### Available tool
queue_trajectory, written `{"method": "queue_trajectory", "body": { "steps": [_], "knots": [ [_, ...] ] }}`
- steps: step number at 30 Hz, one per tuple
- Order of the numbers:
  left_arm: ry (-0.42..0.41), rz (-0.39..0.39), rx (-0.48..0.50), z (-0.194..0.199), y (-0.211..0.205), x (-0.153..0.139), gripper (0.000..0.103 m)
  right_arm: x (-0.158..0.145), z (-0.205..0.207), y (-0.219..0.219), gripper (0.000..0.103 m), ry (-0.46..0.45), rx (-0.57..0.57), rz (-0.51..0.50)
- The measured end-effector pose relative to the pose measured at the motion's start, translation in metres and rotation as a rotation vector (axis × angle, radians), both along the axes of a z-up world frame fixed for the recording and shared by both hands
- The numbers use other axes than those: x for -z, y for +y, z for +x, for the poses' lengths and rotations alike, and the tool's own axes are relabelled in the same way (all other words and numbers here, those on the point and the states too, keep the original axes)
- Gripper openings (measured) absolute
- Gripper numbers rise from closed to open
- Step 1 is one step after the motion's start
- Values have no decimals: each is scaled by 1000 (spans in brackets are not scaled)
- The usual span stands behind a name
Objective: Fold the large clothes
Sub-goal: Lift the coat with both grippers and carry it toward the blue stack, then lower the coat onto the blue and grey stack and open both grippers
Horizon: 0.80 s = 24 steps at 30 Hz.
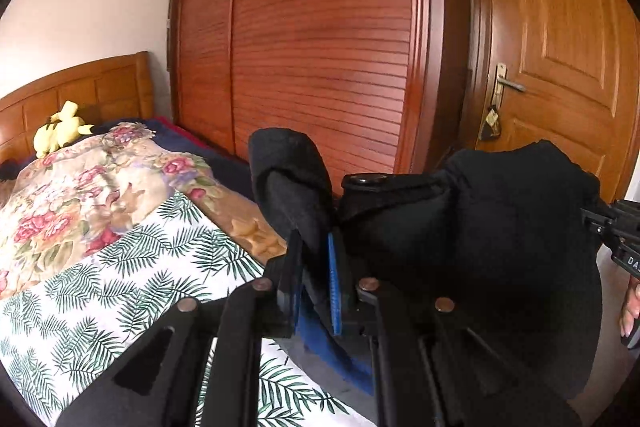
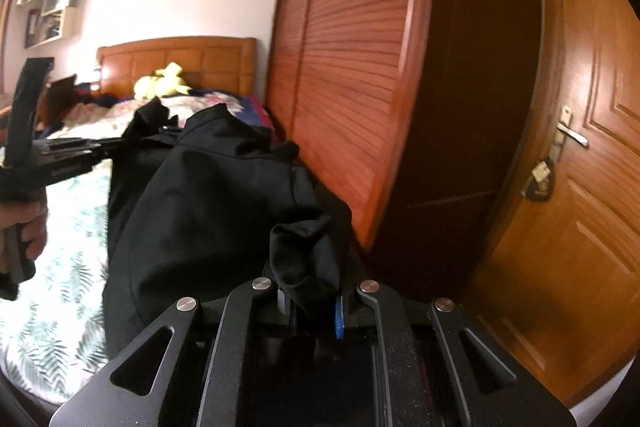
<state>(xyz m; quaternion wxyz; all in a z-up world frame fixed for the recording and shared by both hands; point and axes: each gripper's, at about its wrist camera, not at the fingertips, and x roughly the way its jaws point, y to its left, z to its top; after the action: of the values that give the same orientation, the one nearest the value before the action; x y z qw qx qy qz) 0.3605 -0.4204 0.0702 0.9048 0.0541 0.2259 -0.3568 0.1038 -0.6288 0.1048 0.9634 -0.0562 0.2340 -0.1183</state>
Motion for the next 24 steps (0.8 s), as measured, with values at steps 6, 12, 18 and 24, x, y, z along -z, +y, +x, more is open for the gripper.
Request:
{"method": "queue_trajectory", "body": {
  "steps": [6,12,18,24],
  "knots": [
    [16,36,28,3,-22,10,8,15,3,-31,10,42,72,42],
    [-1,83,63,-1,-35,19,8,28,3,-47,10,93,142,60],
    [-14,102,66,-6,-38,21,8,50,-4,-60,13,134,184,115],
    [-20,113,60,-8,-41,21,8,36,-13,-60,47,102,262,94]
  ]
}}
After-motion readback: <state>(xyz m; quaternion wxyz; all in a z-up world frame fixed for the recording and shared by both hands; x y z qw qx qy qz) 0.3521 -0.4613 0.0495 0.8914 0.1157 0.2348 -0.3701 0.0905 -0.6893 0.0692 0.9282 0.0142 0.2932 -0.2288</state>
